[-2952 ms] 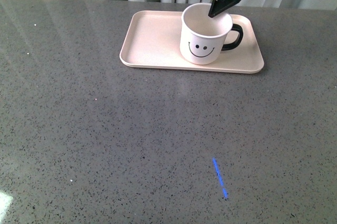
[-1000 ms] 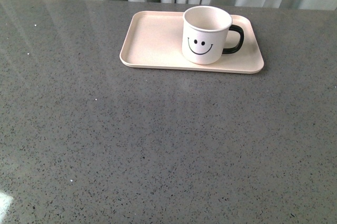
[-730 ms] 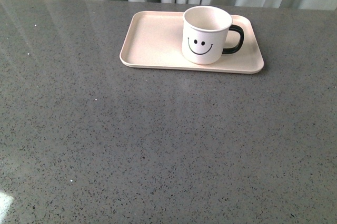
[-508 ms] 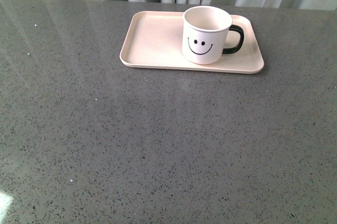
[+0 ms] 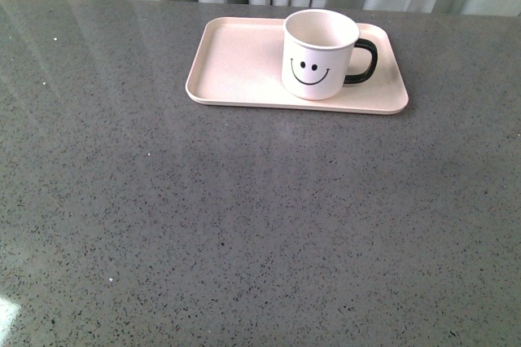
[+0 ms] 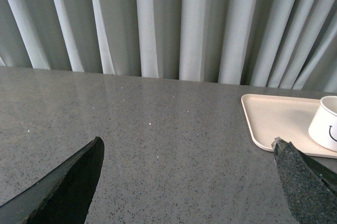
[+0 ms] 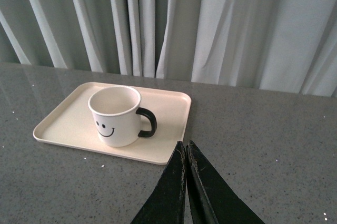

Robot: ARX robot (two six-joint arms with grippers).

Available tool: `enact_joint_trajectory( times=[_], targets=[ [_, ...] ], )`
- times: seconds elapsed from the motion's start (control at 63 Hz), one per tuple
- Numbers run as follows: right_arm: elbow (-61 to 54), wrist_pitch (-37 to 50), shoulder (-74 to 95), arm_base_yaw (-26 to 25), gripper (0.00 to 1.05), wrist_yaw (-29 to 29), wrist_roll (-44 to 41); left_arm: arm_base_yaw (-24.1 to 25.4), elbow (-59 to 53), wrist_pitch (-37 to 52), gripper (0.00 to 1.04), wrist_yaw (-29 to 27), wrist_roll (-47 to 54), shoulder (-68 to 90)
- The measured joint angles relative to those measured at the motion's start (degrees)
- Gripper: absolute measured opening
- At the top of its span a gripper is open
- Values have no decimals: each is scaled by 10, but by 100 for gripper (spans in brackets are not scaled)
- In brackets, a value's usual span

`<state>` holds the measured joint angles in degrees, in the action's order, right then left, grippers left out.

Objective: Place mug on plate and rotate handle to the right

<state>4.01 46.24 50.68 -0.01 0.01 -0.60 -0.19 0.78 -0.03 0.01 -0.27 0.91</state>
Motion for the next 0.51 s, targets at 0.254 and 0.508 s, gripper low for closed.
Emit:
enact_joint_trajectory(
  times=[0.254,0.508],
  targets=[
    [-29,-52,-78,0,2,0,0,0,0,0,96,0,0,0],
    [-29,-139,-176,0,2,0,0,0,0,0,96,0,0,0]
  ],
)
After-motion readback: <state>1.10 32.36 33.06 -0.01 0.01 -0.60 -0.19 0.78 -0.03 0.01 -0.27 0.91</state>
